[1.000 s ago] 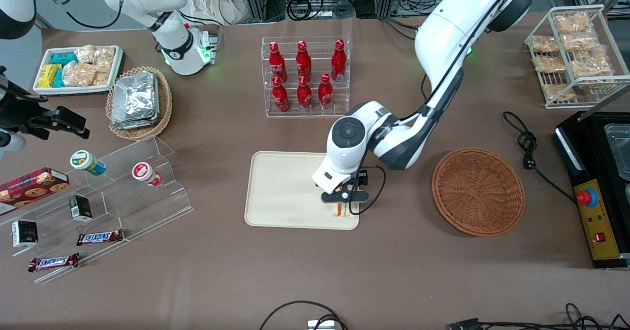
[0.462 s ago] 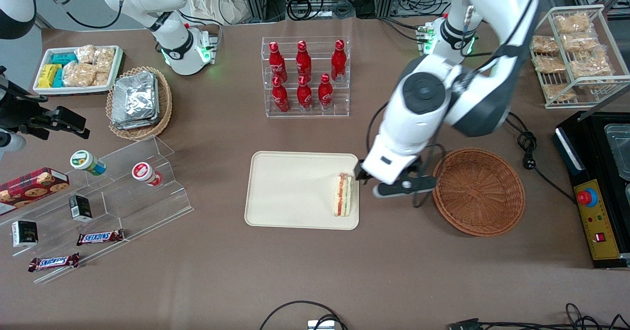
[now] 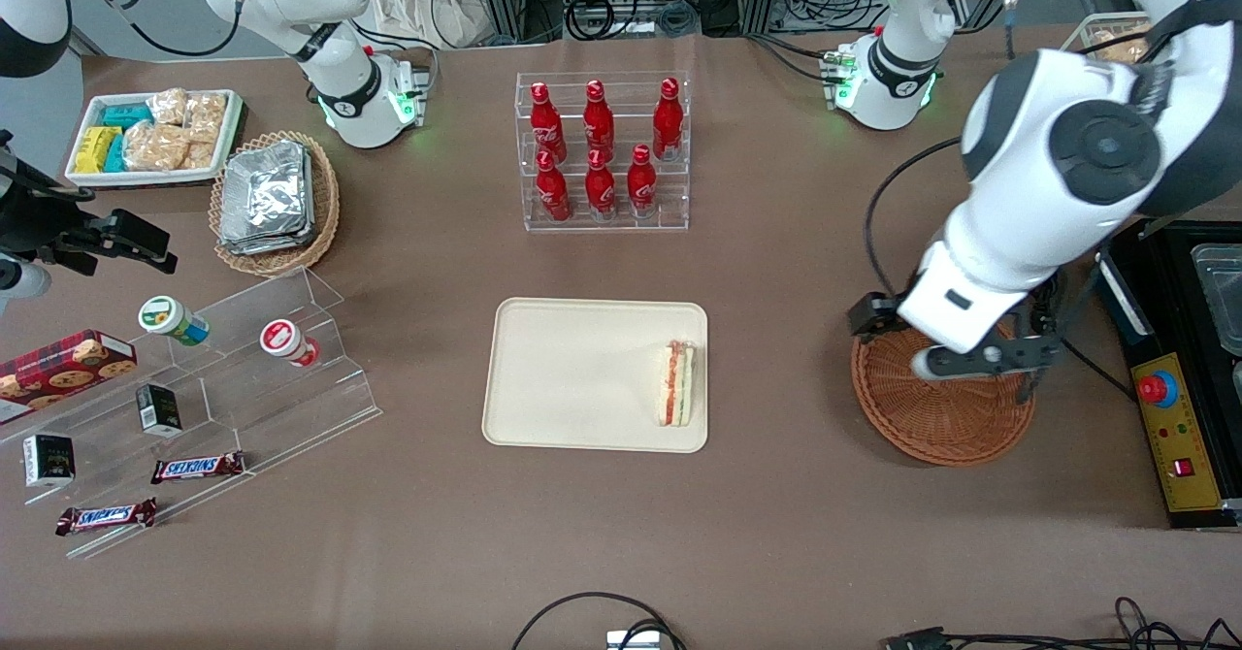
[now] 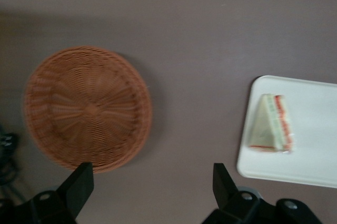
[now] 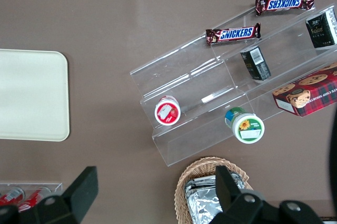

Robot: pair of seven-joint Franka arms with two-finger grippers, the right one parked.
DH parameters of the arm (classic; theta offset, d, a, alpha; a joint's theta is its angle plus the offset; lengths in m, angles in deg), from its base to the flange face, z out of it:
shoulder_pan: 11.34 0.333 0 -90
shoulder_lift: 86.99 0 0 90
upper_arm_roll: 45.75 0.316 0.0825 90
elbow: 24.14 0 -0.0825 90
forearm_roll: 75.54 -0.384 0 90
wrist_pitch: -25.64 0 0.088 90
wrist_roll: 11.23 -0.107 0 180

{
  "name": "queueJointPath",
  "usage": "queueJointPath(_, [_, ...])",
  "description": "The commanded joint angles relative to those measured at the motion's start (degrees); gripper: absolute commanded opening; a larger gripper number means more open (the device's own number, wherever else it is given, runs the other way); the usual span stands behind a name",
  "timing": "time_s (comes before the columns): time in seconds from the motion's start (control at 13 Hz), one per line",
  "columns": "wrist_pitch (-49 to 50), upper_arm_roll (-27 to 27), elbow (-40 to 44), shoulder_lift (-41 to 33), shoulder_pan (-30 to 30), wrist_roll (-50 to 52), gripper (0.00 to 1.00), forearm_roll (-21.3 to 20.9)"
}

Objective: Place sandwich from basket to tray

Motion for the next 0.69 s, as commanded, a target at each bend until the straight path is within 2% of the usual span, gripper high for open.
queueJointPath(0.0, [1.0, 5.5, -6.9, -8.3, 0.1, -9.0, 1.0, 3.3])
queueJointPath(0.08, [2.5, 8.5, -6.8, -9.5, -0.2, -11.3, 1.0, 5.7])
queueJointPath(0.15, [2.6, 9.5, -6.8, -10.6, -0.3, -11.9, 1.0, 5.9])
queueJointPath(0.62, [3.3, 9.8, -6.7, -11.0, -1.0, -12.0, 1.0, 5.6])
